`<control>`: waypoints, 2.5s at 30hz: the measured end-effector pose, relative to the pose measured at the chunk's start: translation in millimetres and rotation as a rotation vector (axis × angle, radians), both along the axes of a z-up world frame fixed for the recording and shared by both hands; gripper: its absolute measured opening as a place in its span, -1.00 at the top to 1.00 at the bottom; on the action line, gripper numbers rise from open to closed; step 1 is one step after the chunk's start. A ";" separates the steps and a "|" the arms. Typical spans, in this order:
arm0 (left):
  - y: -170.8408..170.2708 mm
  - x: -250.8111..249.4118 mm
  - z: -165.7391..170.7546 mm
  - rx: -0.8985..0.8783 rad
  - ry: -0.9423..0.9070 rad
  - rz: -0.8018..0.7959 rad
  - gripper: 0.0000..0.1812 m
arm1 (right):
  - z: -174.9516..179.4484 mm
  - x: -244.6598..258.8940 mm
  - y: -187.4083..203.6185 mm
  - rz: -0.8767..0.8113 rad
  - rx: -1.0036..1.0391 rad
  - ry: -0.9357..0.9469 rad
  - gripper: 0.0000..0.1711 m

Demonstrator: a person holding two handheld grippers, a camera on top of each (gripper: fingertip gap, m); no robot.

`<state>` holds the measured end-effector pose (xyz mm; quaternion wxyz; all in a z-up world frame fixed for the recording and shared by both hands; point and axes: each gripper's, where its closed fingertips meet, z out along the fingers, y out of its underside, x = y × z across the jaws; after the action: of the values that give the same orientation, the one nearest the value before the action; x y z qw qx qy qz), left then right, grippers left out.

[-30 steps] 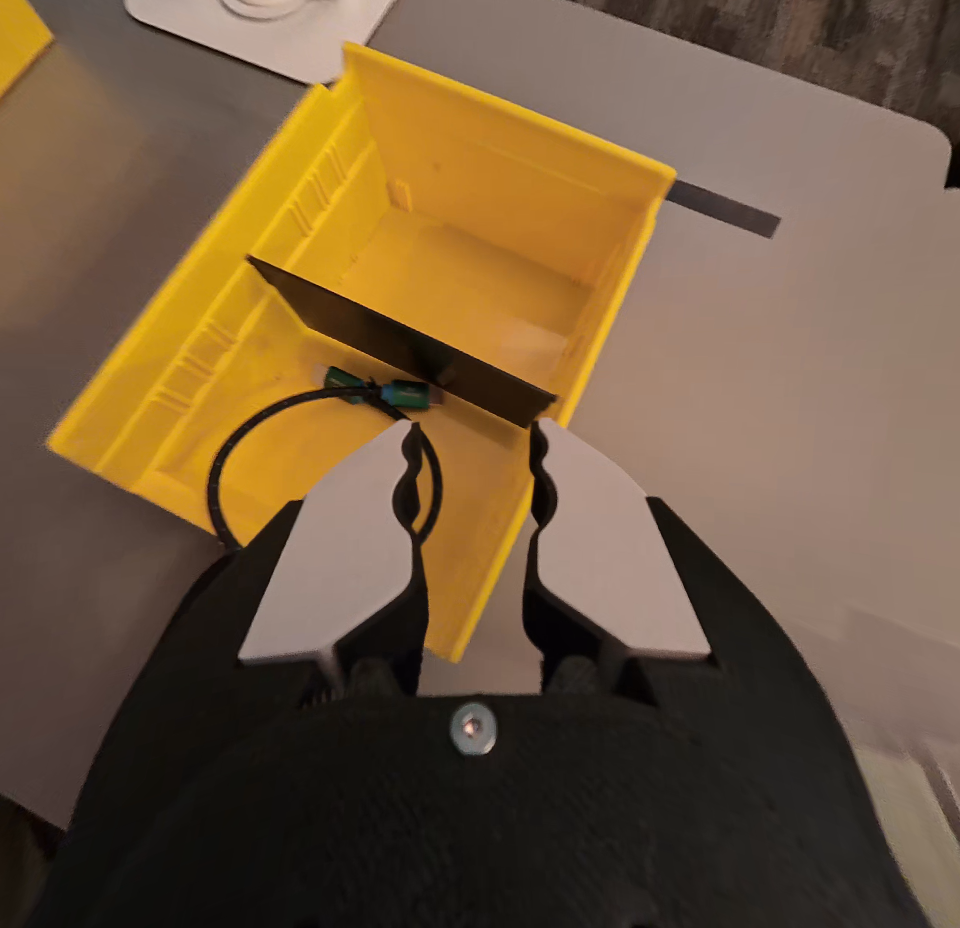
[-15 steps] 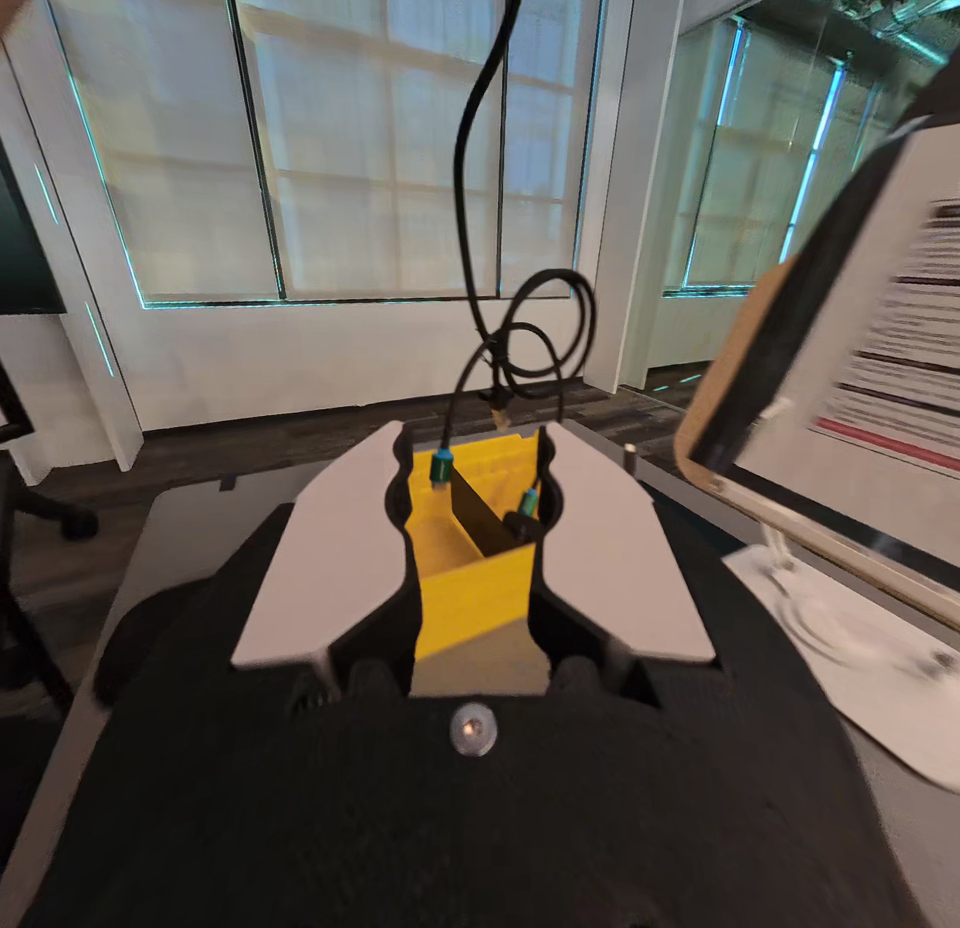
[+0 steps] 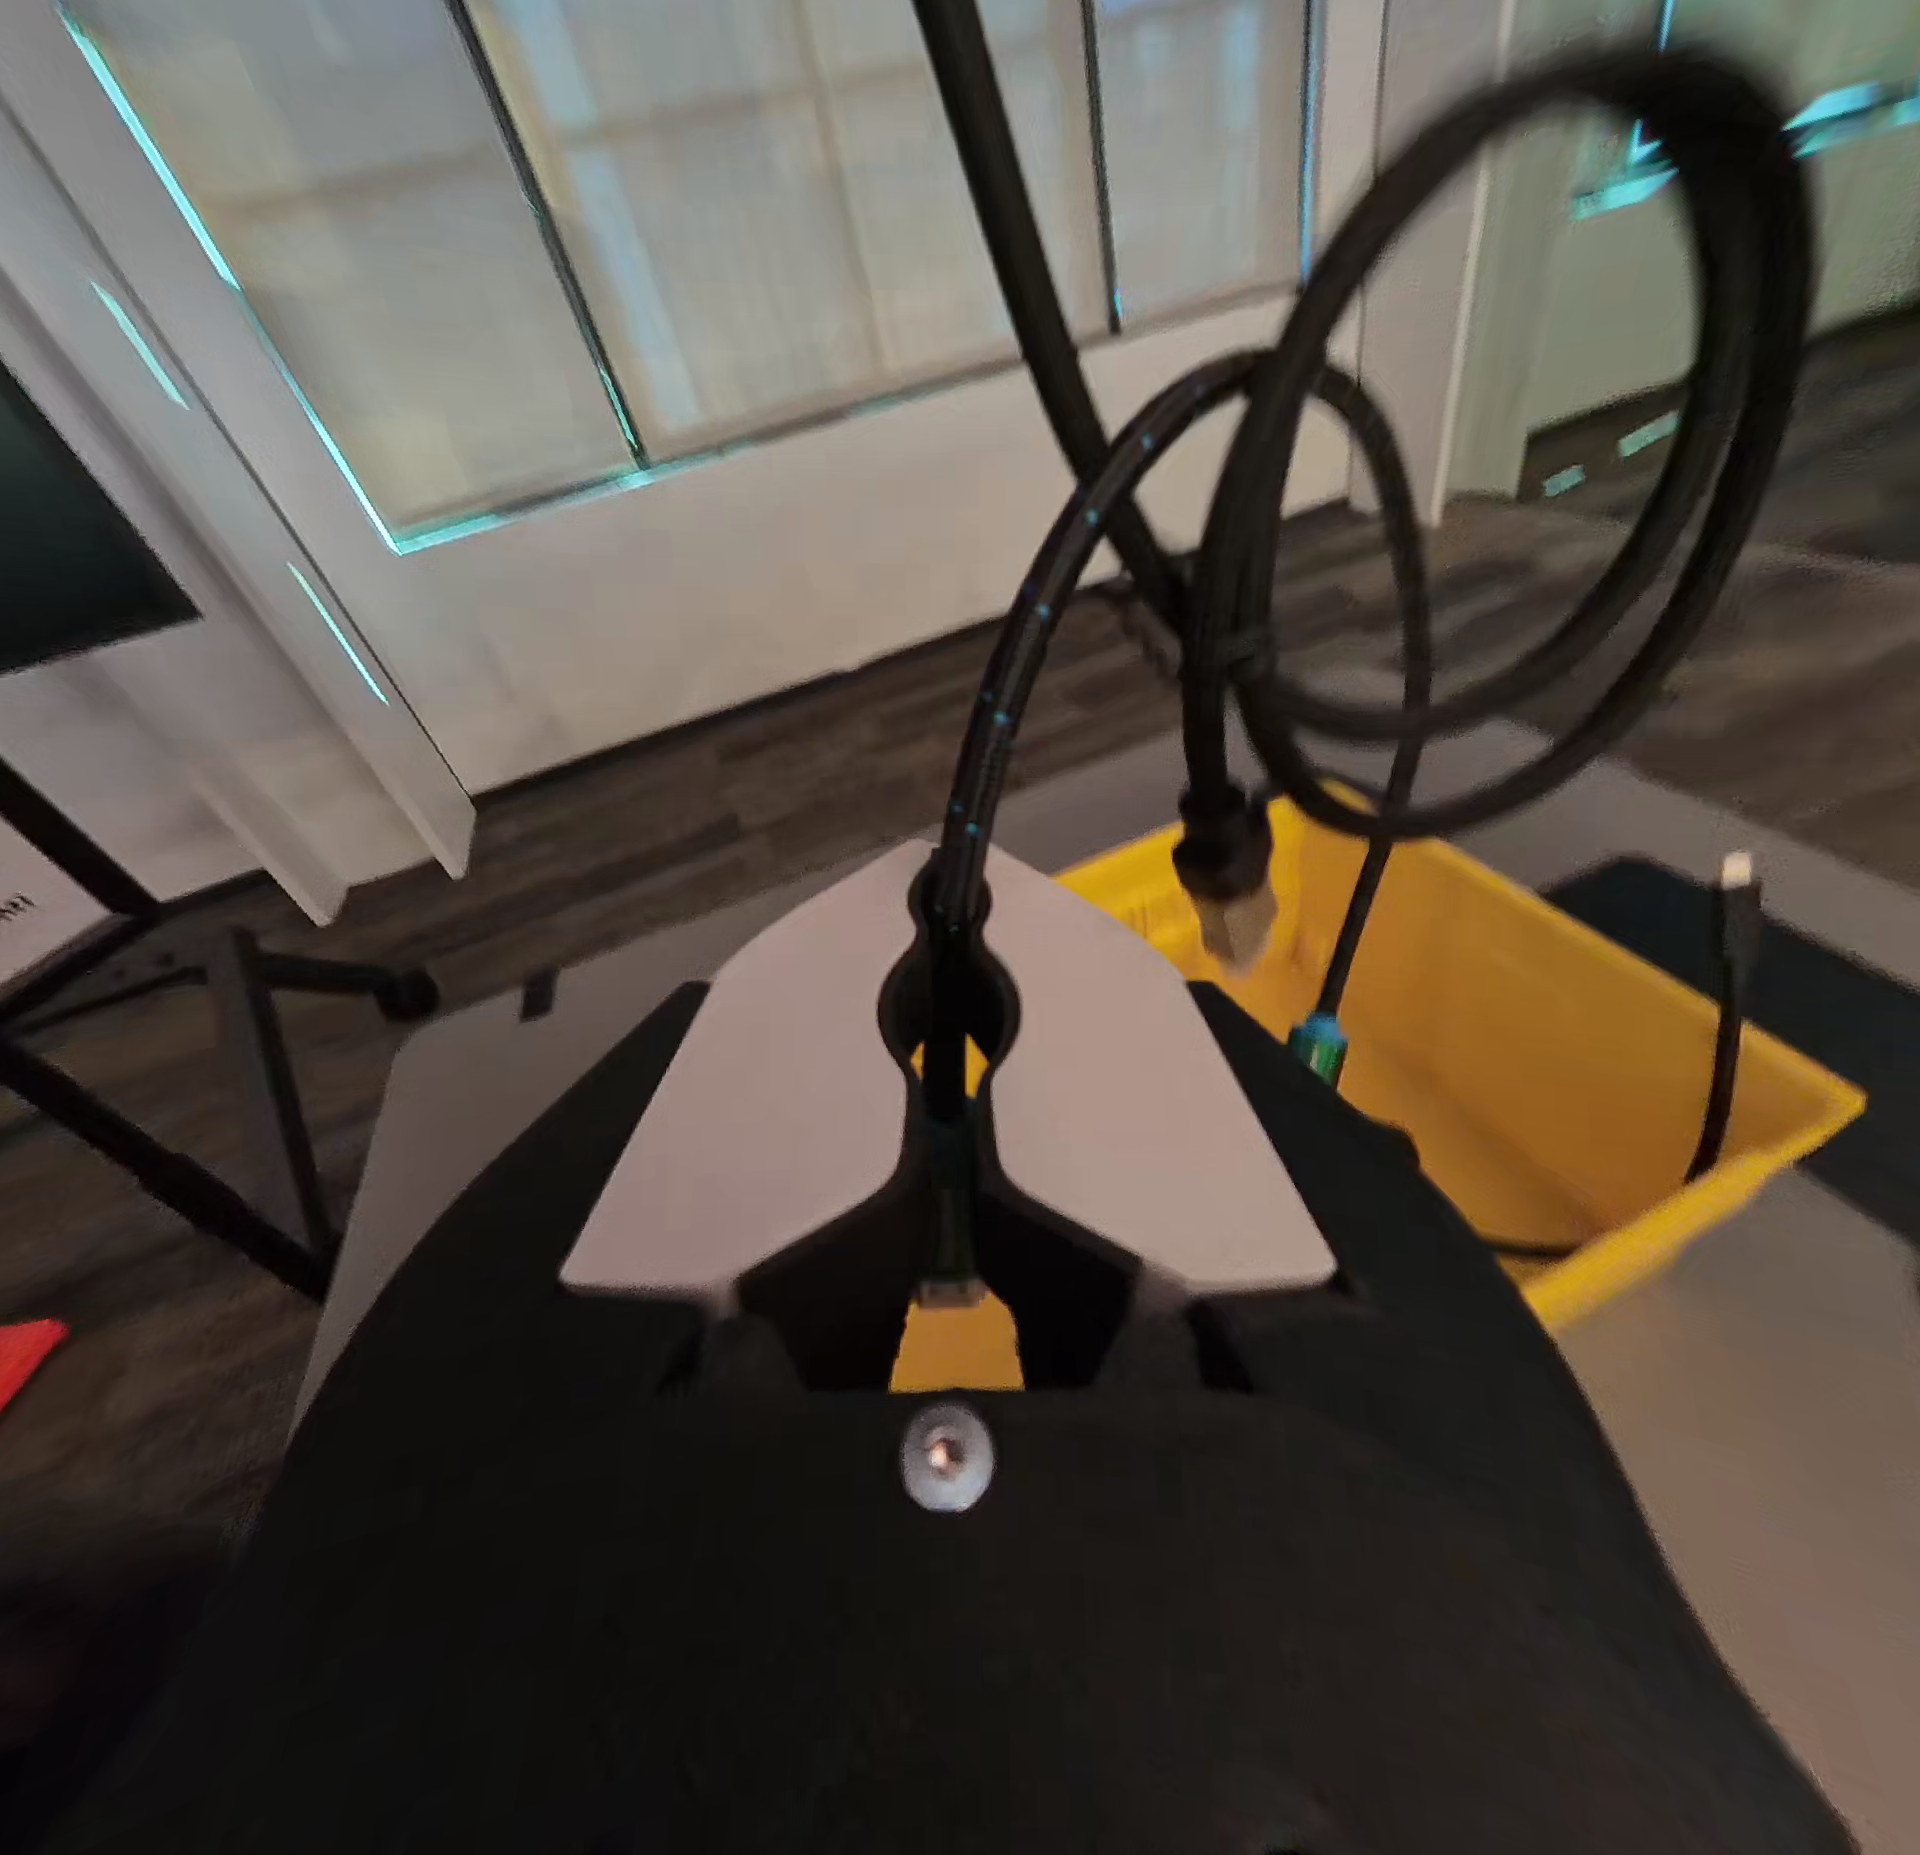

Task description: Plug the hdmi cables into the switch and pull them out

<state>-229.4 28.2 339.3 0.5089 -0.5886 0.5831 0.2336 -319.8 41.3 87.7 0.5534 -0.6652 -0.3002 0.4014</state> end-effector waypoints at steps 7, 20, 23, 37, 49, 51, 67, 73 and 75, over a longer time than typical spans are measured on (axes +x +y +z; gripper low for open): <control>4.7 -42.6 -60.5 -0.075 -0.012 0.008 0.76 | 57.7 30.6 42.0 0.006 -0.036 0.166 0.98; -25.9 -124.7 -33.4 0.014 -0.125 0.114 0.76 | -133.0 -7.6 74.5 0.159 -0.555 -0.452 0.87; -28.0 -122.3 -16.8 0.081 -0.102 0.111 0.75 | -115.6 -8.1 76.7 0.159 -0.517 -0.311 0.55; -56.7 26.2 4.1 0.473 -0.102 -0.135 0.76 | 129.3 294.6 -51.1 -0.250 0.164 0.245 0.62; -55.7 170.0 -117.1 0.517 -0.115 -0.282 0.75 | 137.0 300.6 -160.6 -0.526 0.463 -0.065 0.59; -57.6 182.6 -134.7 0.498 -0.120 -0.295 0.75 | 124.8 302.3 -144.2 -0.588 0.437 -0.110 0.54; -43.4 199.9 -223.7 0.509 0.089 -0.305 0.75 | 45.0 298.4 -80.6 -0.587 0.431 -0.112 0.74; -34.9 201.9 -240.3 0.519 0.133 -0.297 0.75 | 22.7 301.9 -71.7 -0.541 0.327 -0.063 0.74; -34.8 205.3 -242.9 0.490 0.112 -0.307 0.76 | 20.2 305.6 -72.2 -0.566 0.340 -0.035 0.74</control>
<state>-24.2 -6.5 96.4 0.6322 -0.3394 0.6187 0.3200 -14.3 -30.9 107.9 0.7407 -0.6272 -0.1757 0.1645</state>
